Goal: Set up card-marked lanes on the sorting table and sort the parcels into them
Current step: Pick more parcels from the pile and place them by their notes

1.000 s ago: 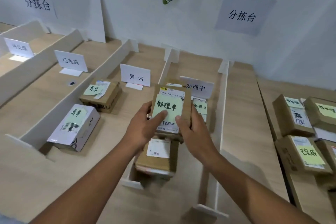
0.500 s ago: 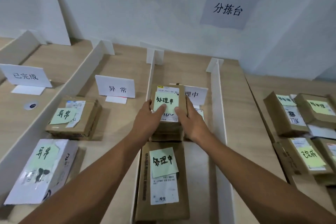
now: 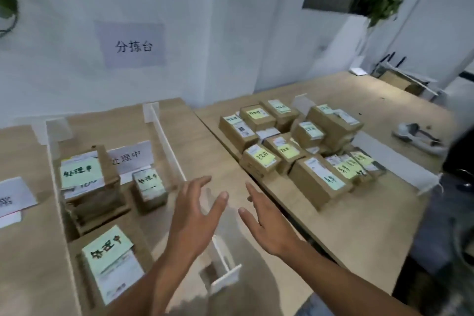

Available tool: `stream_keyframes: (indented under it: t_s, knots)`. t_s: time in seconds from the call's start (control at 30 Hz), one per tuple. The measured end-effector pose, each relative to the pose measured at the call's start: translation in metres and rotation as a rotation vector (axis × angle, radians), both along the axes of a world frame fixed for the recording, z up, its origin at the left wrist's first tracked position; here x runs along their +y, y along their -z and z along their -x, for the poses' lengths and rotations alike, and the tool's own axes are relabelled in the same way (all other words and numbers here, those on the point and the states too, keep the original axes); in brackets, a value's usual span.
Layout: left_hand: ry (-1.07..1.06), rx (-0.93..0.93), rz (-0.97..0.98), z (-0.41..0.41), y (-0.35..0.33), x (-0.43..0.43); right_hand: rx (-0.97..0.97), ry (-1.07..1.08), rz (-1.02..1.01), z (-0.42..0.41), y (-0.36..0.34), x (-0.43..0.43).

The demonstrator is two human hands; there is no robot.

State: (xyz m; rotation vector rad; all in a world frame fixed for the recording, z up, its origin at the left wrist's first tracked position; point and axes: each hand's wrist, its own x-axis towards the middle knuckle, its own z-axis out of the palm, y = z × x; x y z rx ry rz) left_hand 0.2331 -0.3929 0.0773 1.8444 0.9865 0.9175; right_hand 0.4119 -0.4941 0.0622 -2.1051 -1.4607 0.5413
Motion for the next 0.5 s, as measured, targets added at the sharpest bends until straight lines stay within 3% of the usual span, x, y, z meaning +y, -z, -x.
stream_keyframes:
  t_s: [0.23,0.5]
  knots:
    - [0.200,0.004,0.147,-0.146,0.038,-0.088,0.056,0.276,-0.039,-0.143,0.008,-0.138]
    - [0.181,0.093,0.410,-0.327,0.084,-0.164,0.151,0.353,0.032,-0.302,0.051,-0.233]
